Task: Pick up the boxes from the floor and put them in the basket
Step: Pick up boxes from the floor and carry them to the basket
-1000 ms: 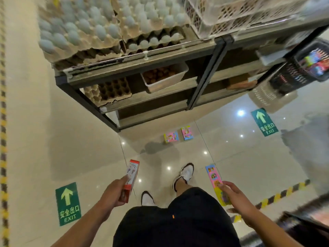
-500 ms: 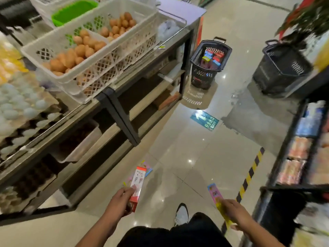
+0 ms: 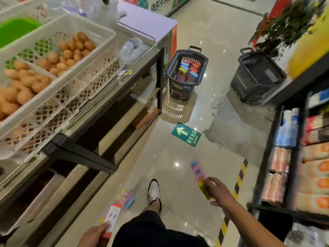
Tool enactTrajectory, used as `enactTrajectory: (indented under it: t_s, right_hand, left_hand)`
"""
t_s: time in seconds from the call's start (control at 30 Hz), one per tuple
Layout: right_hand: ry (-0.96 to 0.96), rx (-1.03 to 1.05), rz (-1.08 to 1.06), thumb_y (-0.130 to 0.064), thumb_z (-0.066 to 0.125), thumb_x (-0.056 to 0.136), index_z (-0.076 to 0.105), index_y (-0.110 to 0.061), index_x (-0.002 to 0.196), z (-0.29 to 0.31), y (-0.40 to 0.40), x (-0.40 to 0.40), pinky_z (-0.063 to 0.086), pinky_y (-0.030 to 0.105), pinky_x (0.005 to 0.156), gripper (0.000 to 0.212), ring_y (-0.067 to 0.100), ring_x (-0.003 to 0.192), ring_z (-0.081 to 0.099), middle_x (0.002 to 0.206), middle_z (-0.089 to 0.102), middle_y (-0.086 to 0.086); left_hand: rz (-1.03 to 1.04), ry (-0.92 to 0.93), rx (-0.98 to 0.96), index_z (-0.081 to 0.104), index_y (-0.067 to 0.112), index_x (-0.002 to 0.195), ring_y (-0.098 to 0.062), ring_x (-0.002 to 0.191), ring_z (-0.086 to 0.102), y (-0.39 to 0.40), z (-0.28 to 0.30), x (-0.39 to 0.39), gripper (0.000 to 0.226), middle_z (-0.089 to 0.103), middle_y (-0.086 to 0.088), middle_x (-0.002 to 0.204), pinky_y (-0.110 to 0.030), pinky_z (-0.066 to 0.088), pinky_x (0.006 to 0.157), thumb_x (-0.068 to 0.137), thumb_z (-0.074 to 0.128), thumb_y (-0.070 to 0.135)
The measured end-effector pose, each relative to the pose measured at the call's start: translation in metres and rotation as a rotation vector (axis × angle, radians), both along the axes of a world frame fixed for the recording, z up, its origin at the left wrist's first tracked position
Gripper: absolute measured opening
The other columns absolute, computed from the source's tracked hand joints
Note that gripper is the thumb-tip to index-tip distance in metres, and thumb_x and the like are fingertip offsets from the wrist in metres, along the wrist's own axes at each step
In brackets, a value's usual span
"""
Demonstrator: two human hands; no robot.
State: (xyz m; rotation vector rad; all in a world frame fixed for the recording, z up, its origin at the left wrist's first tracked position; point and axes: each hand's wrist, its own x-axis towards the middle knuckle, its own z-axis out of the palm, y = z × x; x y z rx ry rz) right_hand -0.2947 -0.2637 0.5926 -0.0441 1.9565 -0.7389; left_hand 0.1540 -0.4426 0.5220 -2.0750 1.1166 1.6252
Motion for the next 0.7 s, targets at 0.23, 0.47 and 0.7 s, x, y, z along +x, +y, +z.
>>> enactTrajectory:
  t_s: [0.23,0.47,0.7]
  right_hand:
    - [0.024,0.165,-0.155,-0.070,0.063,0.080,0.059,-0.037,0.115,0.001,-0.025,-0.072,0.056,0.030,0.063,0.049,0.022,0.102,0.061,0.120,0.061,-0.001]
    - [0.010,0.343,-0.225,-0.082,0.062,0.066,0.065,-0.020,0.105,-0.016,-0.033,-0.152,0.045,0.036,0.092,0.073,0.023,0.107,0.056,0.123,0.061,0.008]
    - [-0.022,0.365,-0.169,-0.082,0.056,0.072,0.067,-0.018,0.118,-0.032,-0.091,-0.297,0.038,0.041,0.110,0.080,0.025,0.120,0.055,0.135,0.060,0.009]
  left_hand:
    - [-0.150,0.161,-0.020,0.068,0.010,0.071,-0.021,0.055,0.054,-0.153,0.053,-0.183,0.040,0.058,-0.014,0.063,-0.025,0.037,0.055,0.094,0.065,0.042]
    - [-0.202,0.411,-0.206,0.070,0.012,0.092,-0.021,0.056,0.055,-0.269,0.090,-0.414,0.033,0.062,-0.005,0.060,-0.026,0.040,0.056,0.092,0.068,0.046]
    - [-0.240,0.380,-0.212,0.074,0.027,0.101,-0.021,0.076,0.071,-0.318,0.076,-0.547,0.043,0.075,-0.003,0.084,-0.032,0.055,0.059,0.082,0.068,0.064]
